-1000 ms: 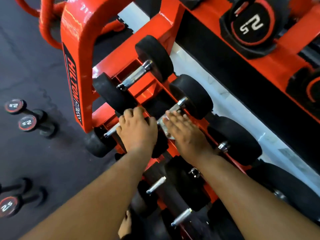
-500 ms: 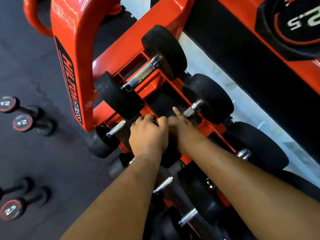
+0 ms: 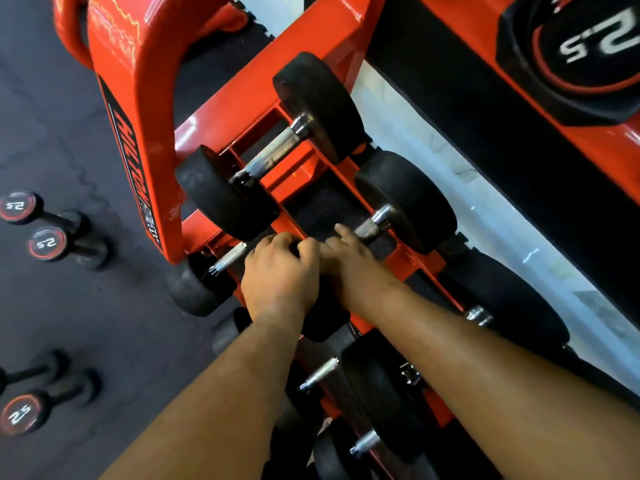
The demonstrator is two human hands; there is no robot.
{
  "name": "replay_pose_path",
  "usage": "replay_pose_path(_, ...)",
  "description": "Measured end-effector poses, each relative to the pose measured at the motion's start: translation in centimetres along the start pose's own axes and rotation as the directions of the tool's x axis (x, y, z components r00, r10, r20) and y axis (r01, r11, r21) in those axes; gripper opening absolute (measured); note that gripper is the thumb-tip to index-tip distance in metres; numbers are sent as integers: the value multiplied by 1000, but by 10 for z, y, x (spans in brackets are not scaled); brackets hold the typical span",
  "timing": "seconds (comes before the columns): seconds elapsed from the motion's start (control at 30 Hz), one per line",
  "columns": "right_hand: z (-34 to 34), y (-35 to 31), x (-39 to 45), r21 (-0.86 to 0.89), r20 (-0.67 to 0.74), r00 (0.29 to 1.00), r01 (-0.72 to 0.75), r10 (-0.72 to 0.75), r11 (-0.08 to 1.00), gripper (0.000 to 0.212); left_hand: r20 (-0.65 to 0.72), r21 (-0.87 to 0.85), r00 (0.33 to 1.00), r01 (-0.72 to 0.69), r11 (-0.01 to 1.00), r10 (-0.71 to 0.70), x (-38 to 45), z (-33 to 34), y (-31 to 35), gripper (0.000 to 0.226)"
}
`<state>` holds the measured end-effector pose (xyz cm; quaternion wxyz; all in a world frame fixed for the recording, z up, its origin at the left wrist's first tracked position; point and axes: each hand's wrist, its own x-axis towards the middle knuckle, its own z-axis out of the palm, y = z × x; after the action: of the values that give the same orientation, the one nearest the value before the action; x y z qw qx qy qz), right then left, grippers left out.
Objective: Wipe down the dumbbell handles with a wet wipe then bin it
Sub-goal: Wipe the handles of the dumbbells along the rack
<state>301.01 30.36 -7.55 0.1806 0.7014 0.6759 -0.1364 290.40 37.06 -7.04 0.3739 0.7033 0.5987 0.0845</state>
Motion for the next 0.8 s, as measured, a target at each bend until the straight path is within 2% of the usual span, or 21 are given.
replay_pose_path(0.1, 38, -2, -35, -137, -127, 991, -67, 50, 988, 62, -6, 9, 1000, -2, 1000, 2, 0, -1, 1, 23)
replay_pose_path(0.2, 53, 5, -47, -256, -166, 986, -75, 33, 964, 60, -12, 19, 1000, 1, 1000, -1, -2, -1, 2, 22)
replay_pose_path(0.3, 42, -1, -13, -204, -222, 974, -78, 32, 976, 59, -28, 39, 1000, 2, 999, -1, -1, -1, 3, 25)
replay_pose_path(0.43, 30, -4, 13, -101, -228, 973, -68, 43, 993, 45, -29, 43, 1000, -3, 999, 4, -2, -3, 6, 25)
replay_pose_path(0.57, 60, 0, -32, -65, -351, 926, -174, 141, 983, 65, -31, 52, 999, -6, 999, 8, -3, -4, 7, 25)
replay_pose_path(0.7, 60, -1, -31, -71, -391, 911, -173, 132, 982, 59, -48, 58, 999, -11, 998, 14, -3, -3, 6, 27)
replay_pose_path(0.8, 48, -8, 0, -145, -312, 947, -132, 81, 980, 60, -59, 53, 998, -12, 998, 15, -4, -3, 7, 26)
